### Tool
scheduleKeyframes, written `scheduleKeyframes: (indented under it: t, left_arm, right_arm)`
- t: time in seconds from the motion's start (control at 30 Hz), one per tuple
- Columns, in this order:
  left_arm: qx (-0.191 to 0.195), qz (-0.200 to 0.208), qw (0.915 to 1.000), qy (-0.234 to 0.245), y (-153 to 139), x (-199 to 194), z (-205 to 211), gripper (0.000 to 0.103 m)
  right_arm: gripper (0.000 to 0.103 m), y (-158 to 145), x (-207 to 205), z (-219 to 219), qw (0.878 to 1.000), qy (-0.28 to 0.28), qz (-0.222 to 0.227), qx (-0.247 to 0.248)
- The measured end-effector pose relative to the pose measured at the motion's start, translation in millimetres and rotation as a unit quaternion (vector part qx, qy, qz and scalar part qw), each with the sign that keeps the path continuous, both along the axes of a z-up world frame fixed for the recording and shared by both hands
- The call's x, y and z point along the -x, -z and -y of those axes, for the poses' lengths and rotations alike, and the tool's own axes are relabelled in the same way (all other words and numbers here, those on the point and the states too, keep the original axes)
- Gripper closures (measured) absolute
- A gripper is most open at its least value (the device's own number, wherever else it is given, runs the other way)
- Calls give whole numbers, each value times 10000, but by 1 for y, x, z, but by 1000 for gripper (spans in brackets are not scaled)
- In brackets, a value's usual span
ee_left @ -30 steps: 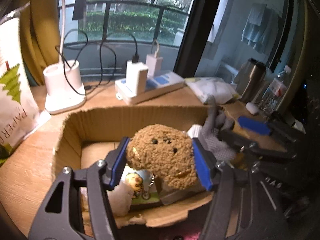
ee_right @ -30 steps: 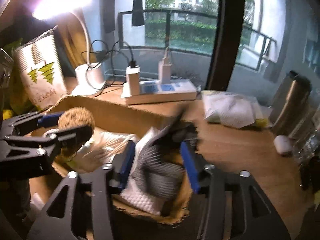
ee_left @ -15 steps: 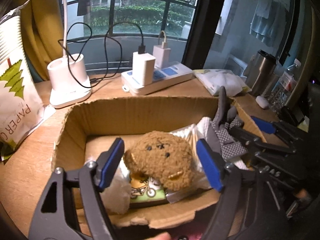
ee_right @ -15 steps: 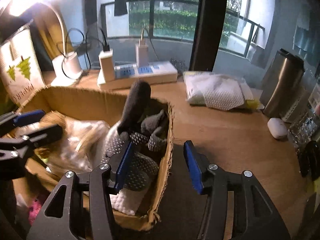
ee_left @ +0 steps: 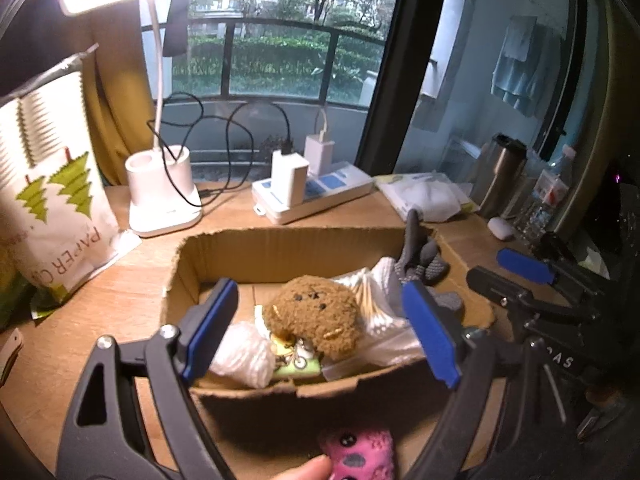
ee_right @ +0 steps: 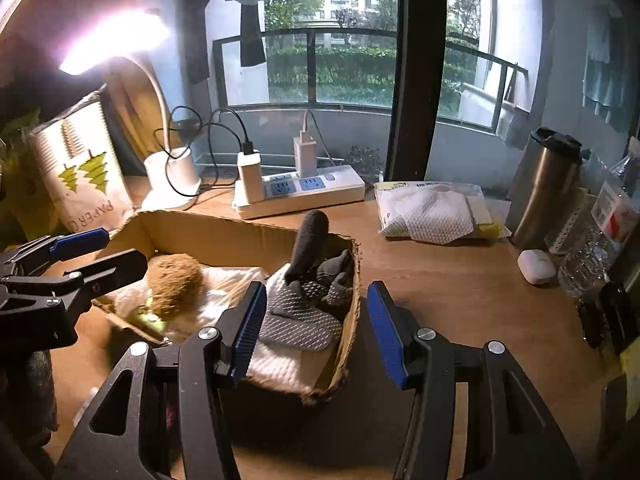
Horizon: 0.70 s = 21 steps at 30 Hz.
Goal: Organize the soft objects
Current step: 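Move the right tool to the pink plush keychain and grasp it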
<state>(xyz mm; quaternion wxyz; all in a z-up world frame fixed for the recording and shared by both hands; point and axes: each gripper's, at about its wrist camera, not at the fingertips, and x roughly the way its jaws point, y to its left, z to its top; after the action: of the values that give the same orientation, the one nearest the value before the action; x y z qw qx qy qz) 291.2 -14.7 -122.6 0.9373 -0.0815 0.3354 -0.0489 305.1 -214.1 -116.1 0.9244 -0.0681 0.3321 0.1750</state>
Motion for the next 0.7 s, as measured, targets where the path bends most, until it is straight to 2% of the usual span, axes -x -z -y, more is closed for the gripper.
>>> scheduleKeyframes:
  t: [0.37,0.53,0.7]
  left_arm:
    - [-22,251,9997,-60,-16,46,-12,17]
    - [-46,178,9997,-173,-13,57,-20,17]
    - [72,97,9996,-256,-4,66,-34,17]
  right_arm:
    - [46,-16,37,-9,9998,-93,166,-40]
    - [37,-17,48,-13,9998,-112,156,-76]
    - [36,-14,55,-22,9998,-146,117,-16]
